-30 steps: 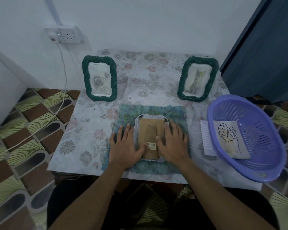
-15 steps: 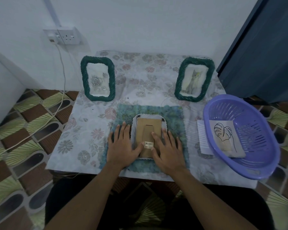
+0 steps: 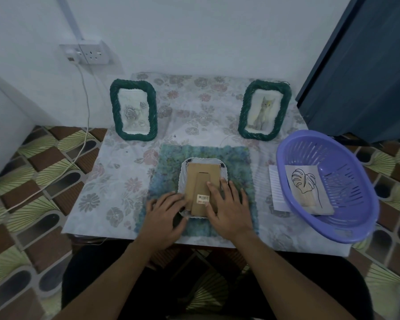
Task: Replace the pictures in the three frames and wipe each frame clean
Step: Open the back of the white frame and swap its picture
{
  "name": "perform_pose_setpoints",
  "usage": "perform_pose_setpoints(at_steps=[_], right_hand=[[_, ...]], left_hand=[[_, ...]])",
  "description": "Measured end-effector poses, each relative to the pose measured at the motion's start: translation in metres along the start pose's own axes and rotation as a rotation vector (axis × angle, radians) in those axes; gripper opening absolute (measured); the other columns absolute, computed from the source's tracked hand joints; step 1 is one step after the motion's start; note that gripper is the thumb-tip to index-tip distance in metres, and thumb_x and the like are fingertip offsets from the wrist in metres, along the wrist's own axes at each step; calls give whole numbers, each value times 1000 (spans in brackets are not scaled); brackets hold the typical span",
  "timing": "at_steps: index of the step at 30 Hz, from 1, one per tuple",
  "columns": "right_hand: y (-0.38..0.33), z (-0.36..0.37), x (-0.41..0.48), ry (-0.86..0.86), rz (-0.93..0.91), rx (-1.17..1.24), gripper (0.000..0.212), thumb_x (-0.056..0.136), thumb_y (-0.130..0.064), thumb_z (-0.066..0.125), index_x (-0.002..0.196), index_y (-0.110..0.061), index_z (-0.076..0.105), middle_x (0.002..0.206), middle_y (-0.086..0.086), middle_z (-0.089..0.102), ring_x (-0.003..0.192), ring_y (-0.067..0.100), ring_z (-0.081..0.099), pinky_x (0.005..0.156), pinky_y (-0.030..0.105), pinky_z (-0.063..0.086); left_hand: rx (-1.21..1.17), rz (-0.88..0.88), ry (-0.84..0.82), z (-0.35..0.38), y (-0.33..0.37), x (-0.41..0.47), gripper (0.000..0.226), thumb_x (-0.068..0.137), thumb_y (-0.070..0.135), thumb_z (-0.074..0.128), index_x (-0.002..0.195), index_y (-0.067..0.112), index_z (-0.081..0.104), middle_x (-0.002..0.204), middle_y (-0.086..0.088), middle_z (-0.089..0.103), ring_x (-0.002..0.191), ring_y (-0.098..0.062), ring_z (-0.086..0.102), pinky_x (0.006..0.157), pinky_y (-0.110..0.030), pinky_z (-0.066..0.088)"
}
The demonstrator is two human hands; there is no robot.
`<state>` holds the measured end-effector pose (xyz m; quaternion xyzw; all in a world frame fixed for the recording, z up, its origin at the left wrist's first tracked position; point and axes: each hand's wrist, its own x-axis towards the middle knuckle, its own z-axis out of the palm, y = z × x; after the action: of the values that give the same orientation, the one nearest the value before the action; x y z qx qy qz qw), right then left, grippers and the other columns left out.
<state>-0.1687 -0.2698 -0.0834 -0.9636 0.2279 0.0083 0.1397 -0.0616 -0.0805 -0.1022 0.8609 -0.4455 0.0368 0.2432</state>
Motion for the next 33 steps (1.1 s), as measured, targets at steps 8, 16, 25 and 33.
perform_pose_setpoints(at_steps=[8,16,25,33], right_hand=[[0,0,0,-5,11,-10,67,91,-62,10,155,-41,15,166,4,15,153,28,11,121,54,7],[-2,-1,0,-21,14,6,71,88,-62,10,156,-41,13,167,4,13,153,27,10,121,53,5],[-2,-1,0,-20,14,-4,70,88,-62,8,155,-42,12,167,2,13,153,26,9,121,52,4],[-1,-1,0,-11,8,8,68,90,-63,10,155,-42,13,167,3,14,153,27,10,121,52,4]], left_hand=[[-9,-38,-12,8,-4,-14,46,96,54,43,123,24,65,124,10,64,122,-10,46,95,-31,29],[-83,-44,23,8,-1,-13,33,95,48,48,113,27,66,121,13,64,124,-10,46,94,-34,32],[-124,-28,-45,-1,1,-12,18,94,46,49,103,36,61,125,19,55,122,-8,46,90,-35,29],[13,-190,-144,-12,14,16,55,93,59,30,138,30,44,142,5,41,130,-21,35,100,-46,33]])
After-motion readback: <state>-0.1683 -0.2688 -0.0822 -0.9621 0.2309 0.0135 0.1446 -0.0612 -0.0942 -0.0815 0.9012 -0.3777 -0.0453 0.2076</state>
